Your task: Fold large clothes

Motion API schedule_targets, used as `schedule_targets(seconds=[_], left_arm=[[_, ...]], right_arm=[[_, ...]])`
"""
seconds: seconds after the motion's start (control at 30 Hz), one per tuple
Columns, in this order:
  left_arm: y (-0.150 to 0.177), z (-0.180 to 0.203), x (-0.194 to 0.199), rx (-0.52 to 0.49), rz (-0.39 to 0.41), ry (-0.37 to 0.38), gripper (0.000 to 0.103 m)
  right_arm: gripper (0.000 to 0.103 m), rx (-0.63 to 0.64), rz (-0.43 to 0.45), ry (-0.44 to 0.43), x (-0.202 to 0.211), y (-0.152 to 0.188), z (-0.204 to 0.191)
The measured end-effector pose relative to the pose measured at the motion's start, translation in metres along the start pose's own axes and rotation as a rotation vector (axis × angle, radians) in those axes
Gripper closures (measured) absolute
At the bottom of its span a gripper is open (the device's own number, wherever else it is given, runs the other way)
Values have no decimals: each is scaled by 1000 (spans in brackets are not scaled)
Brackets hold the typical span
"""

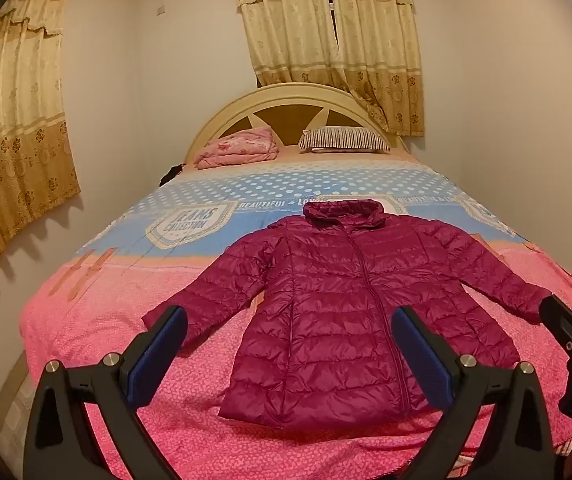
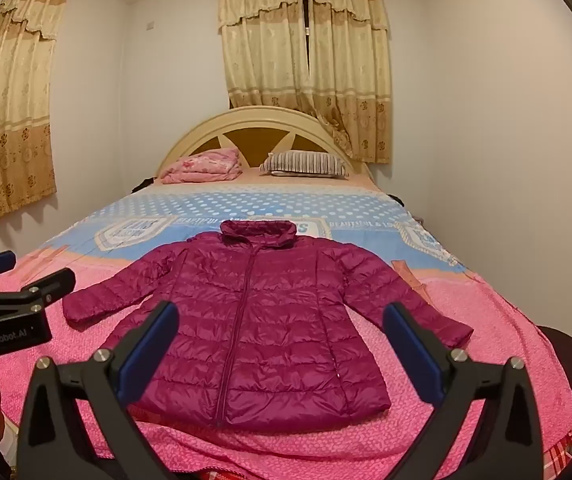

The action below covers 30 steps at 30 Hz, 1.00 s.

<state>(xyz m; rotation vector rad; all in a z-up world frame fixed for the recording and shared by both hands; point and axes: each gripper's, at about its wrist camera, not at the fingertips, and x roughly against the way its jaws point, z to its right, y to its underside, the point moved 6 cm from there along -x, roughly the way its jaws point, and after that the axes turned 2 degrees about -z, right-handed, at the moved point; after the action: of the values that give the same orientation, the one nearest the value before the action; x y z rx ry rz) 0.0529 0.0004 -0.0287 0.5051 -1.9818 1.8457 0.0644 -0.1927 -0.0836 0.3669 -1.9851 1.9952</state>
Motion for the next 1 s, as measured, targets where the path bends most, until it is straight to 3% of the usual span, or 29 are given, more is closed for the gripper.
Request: schedule_targets(seconds=[1.0], left_arm=[[-1,-6,-6,-2,10,-32,1]], right_arm=[[0,1,-27,-6,-9,8,-2]])
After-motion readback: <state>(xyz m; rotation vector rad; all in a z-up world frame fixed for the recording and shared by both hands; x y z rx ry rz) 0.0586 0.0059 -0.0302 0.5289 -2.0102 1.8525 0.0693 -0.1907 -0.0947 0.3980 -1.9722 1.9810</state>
